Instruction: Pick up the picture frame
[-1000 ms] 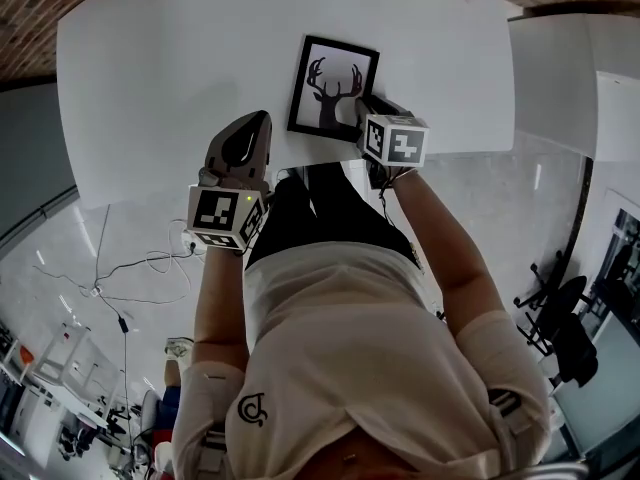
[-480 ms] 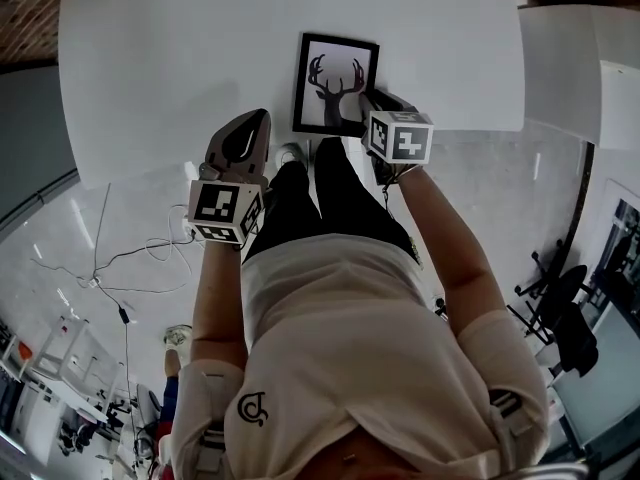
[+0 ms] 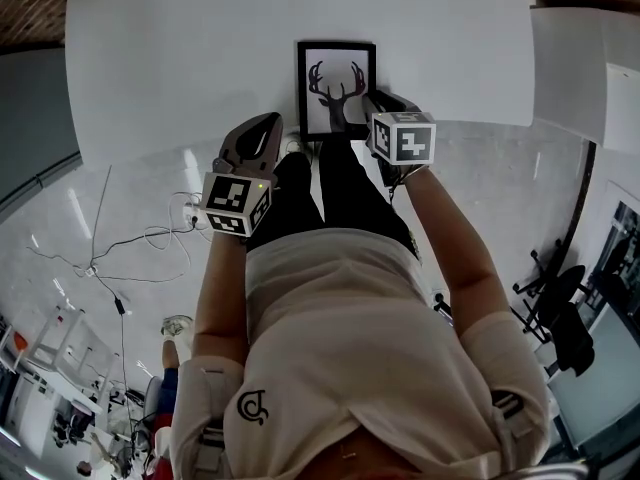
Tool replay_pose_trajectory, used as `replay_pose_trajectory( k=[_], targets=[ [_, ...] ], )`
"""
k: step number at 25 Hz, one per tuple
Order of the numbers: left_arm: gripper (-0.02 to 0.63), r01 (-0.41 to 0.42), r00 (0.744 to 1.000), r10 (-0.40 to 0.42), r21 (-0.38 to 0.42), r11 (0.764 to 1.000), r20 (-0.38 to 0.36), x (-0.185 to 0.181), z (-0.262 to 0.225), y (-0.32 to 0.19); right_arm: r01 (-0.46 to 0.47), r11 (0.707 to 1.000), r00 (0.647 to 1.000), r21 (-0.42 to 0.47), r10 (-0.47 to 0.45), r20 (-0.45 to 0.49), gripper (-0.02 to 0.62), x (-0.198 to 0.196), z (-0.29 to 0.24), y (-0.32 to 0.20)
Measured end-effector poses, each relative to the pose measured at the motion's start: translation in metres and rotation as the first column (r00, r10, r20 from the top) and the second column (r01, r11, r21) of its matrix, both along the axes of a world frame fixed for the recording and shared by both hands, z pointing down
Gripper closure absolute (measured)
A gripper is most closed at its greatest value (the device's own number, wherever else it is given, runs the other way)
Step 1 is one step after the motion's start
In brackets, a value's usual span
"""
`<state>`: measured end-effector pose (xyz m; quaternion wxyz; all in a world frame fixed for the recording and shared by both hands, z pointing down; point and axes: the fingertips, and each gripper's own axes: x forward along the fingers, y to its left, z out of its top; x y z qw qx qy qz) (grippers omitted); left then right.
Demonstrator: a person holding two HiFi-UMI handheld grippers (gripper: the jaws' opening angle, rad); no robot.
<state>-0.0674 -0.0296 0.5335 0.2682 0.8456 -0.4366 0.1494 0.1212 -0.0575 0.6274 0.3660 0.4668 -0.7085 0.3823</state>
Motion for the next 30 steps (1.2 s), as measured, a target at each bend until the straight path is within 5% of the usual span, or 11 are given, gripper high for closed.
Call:
replay_pose_trajectory(
  k=[6,10,15,18,22,30],
  targets=[
    [0.592,-0.006,1.000,0.006,-0.016,1.000,-0.002,-0.016,0.015,0.016,-0.009,1.000,1.000,0.000,0.009,-0.013,0.505,-0.014,-0.002,0.011],
    [0.586,-0.075,0.990,0.049,-0.198,0.977,-0.135,-0.006,0.044,0.044,-0.007,1.000,1.000,-0.013,0.007,-0.020,0.506,-0.023,-0.001,0.021],
    [0.396,-0.140,0.955,0.034,-0.347,0.927,-0.294,0.012,0.062,0.068,0.017,1.000,1.000,-0.004,-0.017,-0.025,0.508,-0.031,-0.005,0.034],
    [0.359,-0.146,0.908,-0.043,-0.410,0.900,-0.417,0.015,0.075,0.071,0.017,1.000,0.999,0.005,-0.016,-0.030,0.509,-0.036,-0.005,0.039],
    [0.342,-0.185,0.813,-0.135,-0.471,0.862,-0.566,0.020,0.088,0.071,0.000,1.000,0.999,0.005,0.000,-0.033,0.509,-0.039,-0.003,0.043],
    [0.363,-0.279,0.640,-0.226,-0.496,0.822,-0.735,0.022,0.102,0.061,0.005,1.000,0.999,0.001,-0.005,-0.041,0.509,-0.059,0.003,0.053]
  ],
)
